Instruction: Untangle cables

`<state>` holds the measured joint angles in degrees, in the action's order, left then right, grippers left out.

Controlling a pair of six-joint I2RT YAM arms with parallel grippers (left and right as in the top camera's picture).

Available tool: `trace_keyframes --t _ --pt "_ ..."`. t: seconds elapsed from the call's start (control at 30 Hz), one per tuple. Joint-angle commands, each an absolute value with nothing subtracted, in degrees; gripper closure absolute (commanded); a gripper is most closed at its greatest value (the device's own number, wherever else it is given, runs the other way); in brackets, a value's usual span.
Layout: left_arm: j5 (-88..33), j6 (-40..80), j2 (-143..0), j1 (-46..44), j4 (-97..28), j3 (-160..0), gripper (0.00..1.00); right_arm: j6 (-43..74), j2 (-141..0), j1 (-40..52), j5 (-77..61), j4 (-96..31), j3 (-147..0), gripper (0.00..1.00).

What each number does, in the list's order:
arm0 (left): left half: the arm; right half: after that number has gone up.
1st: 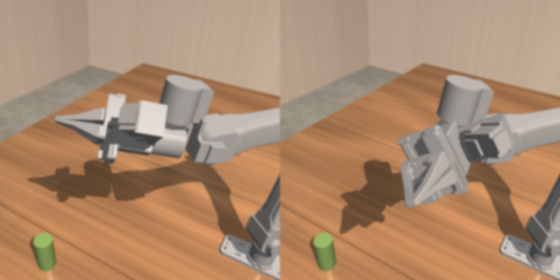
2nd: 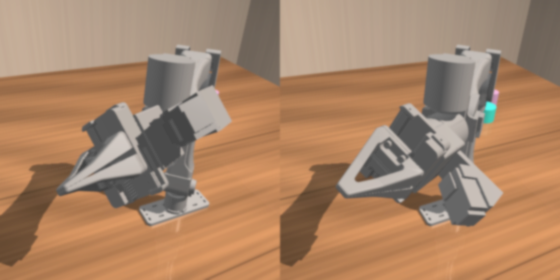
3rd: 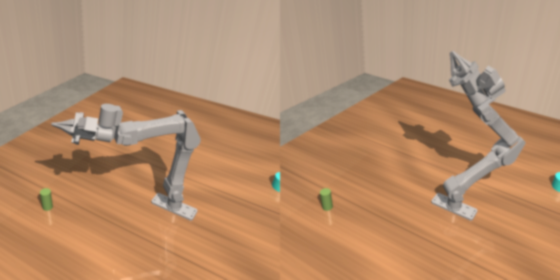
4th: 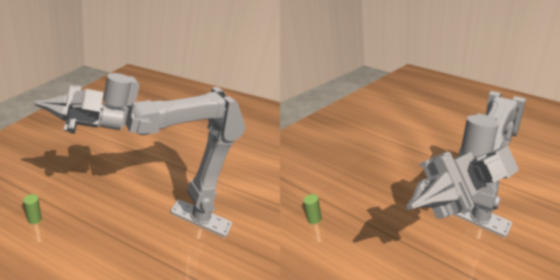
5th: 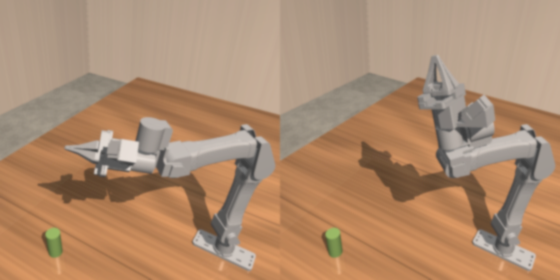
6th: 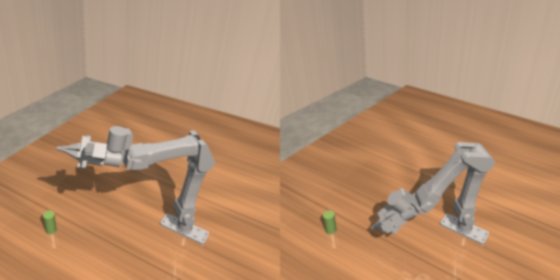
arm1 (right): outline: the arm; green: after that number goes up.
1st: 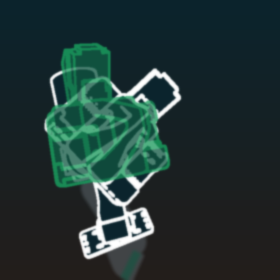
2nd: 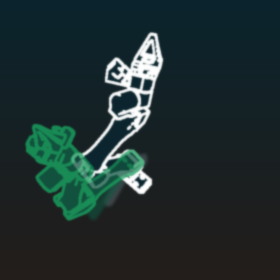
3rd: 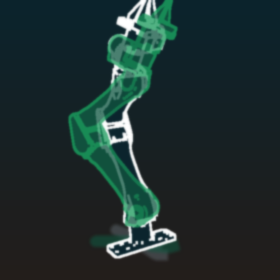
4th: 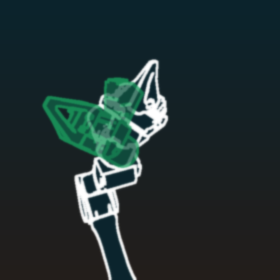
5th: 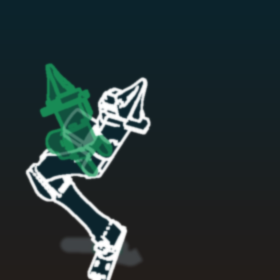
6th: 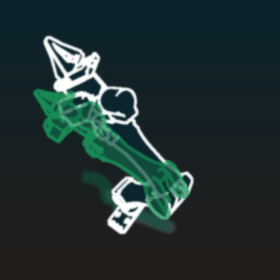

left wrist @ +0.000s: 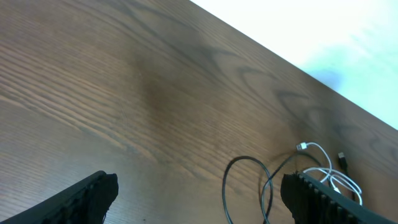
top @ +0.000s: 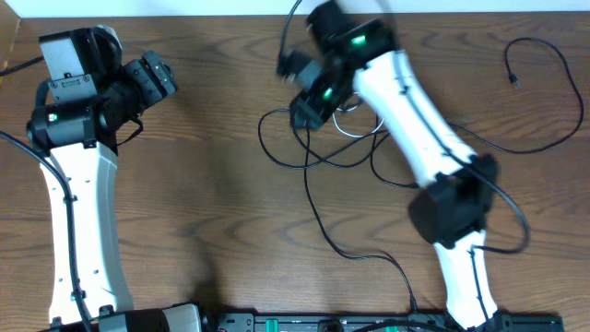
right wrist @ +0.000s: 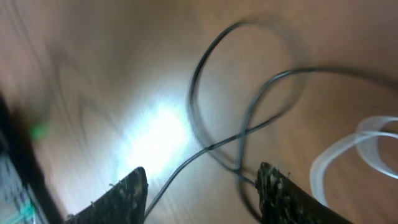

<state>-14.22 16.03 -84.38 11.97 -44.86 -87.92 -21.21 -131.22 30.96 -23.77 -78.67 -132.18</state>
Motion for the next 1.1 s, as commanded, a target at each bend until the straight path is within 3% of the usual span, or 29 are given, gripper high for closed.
trace_keyframes --t 0.0,0.23,0.6,0.9,1.07 --pt "-12.14 15.03 -84.99 12.21 -44.97 -87.96 0.1 -29.1 -135.13 33.23 -23.03 -82.06 -131.87 0.47" --pt "-12.14 15.05 -84.99 12.21 -44.99 -87.96 0.1 -36.12 -139.81 35.2 -20.88 -88.79 -131.87 0.47" --pt "-12.14 15.05 -84.99 12.21 -44.97 -87.96 0.09 -35.81 -141.91 35.97 -17.93 -89.49 -131.0 0.41" --pt "-12.14 15.05 -84.99 12.21 -44.97 -87.96 0.09 -24.64 -141.91 37.12 -17.85 -85.34 -126.32 0.38" --pt "-12.14 15.05 -84.99 12.21 -44.97 -87.96 0.09 -19.0 -141.91 38.87 -10.85 -82.06 -123.17 0.37"
